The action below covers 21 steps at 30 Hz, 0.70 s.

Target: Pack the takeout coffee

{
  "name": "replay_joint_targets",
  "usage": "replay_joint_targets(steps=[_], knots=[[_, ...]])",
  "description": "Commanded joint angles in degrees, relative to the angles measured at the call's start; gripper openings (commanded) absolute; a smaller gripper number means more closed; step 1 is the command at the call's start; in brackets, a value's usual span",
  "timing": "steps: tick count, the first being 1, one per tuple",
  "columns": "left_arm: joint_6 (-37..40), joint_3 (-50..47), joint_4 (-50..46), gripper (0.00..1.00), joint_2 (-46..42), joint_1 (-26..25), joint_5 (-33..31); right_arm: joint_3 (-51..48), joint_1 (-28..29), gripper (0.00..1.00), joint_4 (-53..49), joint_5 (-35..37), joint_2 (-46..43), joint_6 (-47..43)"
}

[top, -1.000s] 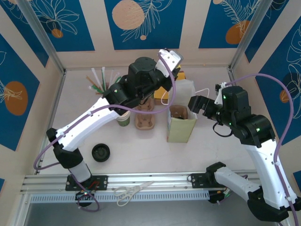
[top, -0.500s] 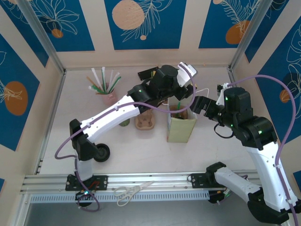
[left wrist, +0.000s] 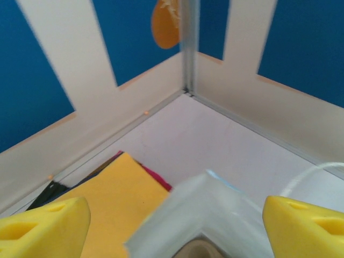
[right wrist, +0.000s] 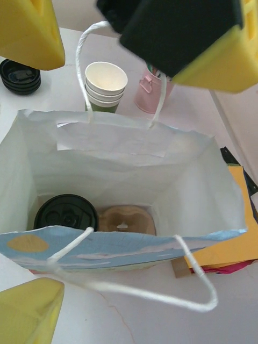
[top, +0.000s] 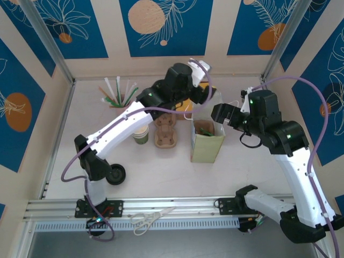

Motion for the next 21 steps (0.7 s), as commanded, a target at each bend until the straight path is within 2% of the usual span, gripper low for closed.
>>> replay_joint_targets(steps=[1,7,12,21], knots=[[-5.73,1.82,-4.38,0.84,-1.83,4.40,0.41,3.87,-0.53,0.99,0.21,-1.30,1.33,-2.63],[-12.99,1.40,-7.53,0.82,0.64,12.26,4.76,8.80,-4.48,0.99,-0.27,-3.13,5.29,-3.82],[-14.49,2.43,-8.87,0.80,4.89,15.12,5.35,10.22,-8.44,0.99,-0.43,-3.95,7.65,-5.12],[-18.12,2.41,-9.42,0.82,8.61,17.86,10.78,12.27,-24.35,0.99,3.14,-16.54,17.93,-5.74]])
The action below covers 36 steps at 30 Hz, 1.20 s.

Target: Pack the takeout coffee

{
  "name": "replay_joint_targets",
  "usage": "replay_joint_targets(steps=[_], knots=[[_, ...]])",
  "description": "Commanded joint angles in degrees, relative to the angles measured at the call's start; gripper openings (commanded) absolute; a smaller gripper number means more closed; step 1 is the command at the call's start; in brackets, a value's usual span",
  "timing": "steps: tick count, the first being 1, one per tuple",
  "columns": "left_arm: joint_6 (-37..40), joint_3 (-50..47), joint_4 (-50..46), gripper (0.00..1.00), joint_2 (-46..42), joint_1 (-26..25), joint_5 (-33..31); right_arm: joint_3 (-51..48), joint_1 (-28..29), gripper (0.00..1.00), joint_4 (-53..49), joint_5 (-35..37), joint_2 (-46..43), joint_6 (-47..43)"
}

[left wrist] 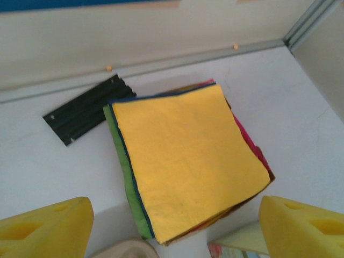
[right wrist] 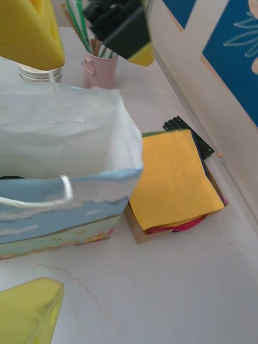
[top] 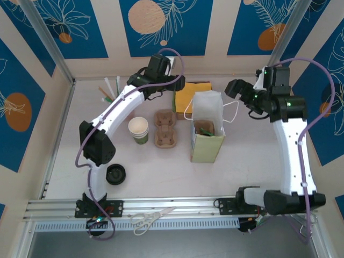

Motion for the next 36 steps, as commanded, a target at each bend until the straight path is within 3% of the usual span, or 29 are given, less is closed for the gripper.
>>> replay_joint_targets(steps=[1,6,11,15,27,36], knots=[[-1.94,1.20,-0.73,0.82,-0.56,1.45,3.49,2.60,-4.61,0.99,2.56,-7.58,4.37,-0.69],[-1.88,0.40,-0.44,0.85,-1.14,2.38,5.52,6.30,-9.79,0.99,4.97,-12.55,14.04,0.49],[-2.97,-0.47,0.07,0.90,-1.30,3.97,8.89,13.80,-9.92,0.99,5.17,-15.22,27.00,-0.85],[-3.60,-2.06,0.70,1.00,-2.05,5.15,10.85,20.16,-7.50,0.92,5.17,-16.07,36.11,-3.21],[-4.00,-8.40,1.66,1.00,-4.90,7.13,11.94,48.55,3.27,0.65,-3.30,-16.47,63.44,-8.61],[-4.53,-10.84,2.66,1.00,-6.09,7.20,13.23,48.81,5.87,0.56,-2.46,-18.40,68.96,-10.67]])
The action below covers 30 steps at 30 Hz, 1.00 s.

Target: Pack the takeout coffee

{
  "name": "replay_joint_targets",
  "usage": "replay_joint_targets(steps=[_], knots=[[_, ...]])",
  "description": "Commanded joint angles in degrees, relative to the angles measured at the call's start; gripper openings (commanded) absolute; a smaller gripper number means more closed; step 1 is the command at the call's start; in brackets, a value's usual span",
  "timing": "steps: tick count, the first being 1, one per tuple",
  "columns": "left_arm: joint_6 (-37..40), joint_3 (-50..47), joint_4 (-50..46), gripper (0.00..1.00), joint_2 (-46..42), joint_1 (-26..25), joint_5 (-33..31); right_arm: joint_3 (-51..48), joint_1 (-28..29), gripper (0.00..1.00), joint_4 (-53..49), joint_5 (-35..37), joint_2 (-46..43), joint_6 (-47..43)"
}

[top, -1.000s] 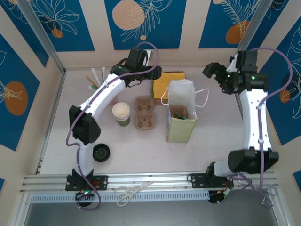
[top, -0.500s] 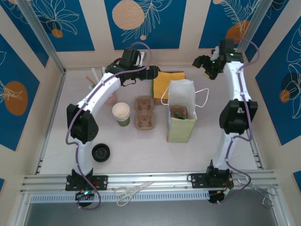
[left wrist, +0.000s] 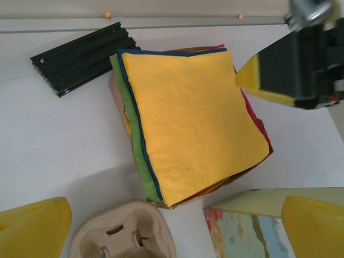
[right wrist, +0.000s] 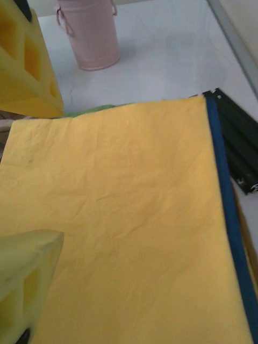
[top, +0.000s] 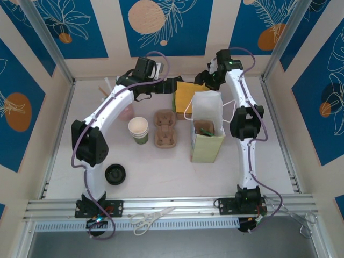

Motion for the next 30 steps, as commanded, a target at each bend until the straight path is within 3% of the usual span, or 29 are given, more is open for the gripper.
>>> replay_joint_targets(steps=[1,30], knots=[[-0.74,-1.19,1.26,1.00,-2.27,0.59,1.67,-0.50,0.46,0.56,-0.99,-1.46,0.32,-2.56],[-0.96,-2.74,1.16,1.00,-2.28,0.59,2.35,-3.93,4.71,0.60,3.52,3.61,4.76,-8.59]])
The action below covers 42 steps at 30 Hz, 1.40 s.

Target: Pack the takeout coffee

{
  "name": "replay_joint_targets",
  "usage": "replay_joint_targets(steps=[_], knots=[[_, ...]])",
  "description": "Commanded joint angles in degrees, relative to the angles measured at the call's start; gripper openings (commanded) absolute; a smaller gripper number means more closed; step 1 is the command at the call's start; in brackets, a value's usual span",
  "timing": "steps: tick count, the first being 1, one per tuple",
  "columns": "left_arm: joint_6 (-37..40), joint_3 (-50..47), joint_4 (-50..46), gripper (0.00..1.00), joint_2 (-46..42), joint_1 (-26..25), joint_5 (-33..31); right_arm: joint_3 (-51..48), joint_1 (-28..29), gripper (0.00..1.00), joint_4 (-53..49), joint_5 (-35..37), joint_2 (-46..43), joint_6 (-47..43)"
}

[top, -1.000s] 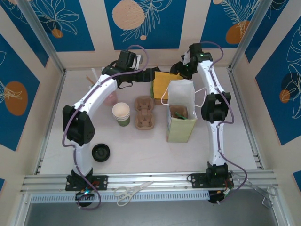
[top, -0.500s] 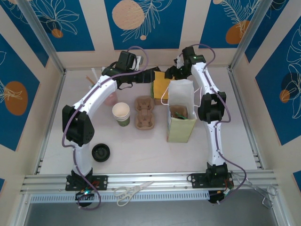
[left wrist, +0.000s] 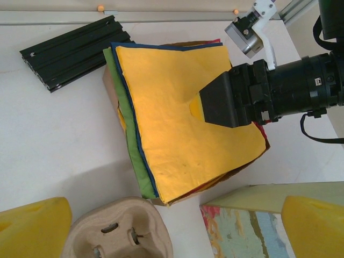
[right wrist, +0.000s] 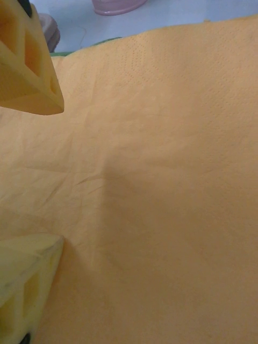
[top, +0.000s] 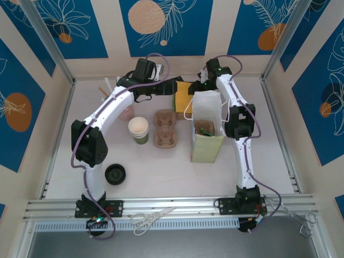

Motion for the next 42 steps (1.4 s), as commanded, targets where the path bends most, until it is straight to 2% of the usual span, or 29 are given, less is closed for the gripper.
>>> replay_joint_targets(steps=[1,10,21,25,28,31,34,42], knots=[[-0.79,-0.58,-0.25,1.00,-1.85,0.60,1.15,-0.73,1.17,0.59,1.61,1.11,0.63,-2.10],[-0.70,-0.76,-0.77,1.00,-1.94,0.62,1.36,-2.06,2.09,0.63,4.05,5.04,0.99,-3.51],[-0.70,-0.83,-0.78,1.00,-1.67,0.64,1.34,-2.71,2.22,0.65,3.46,5.19,2.71,-4.15],[-0.71,-0.96,-0.89,1.00,-1.65,0.68,1.27,-2.71,2.50,0.60,3.25,5.24,3.17,-4.10],[-0.61,-1.00,-0.95,1.00,-1.68,0.64,1.17,-2.38,2.57,0.51,3.03,4.76,3.33,-4.28],[-0.61,-0.93,-0.95,1.00,-1.68,0.64,1.17,-2.19,2.70,0.49,2.71,4.67,3.25,-4.24],[-0.62,-0.93,-0.87,1.00,-1.68,0.67,1.25,-2.19,2.68,0.38,2.52,4.44,2.96,-4.28],[-0.60,-0.93,-0.87,1.00,-1.77,0.68,1.34,-2.01,3.00,0.40,2.26,4.45,-0.27,-5.10]])
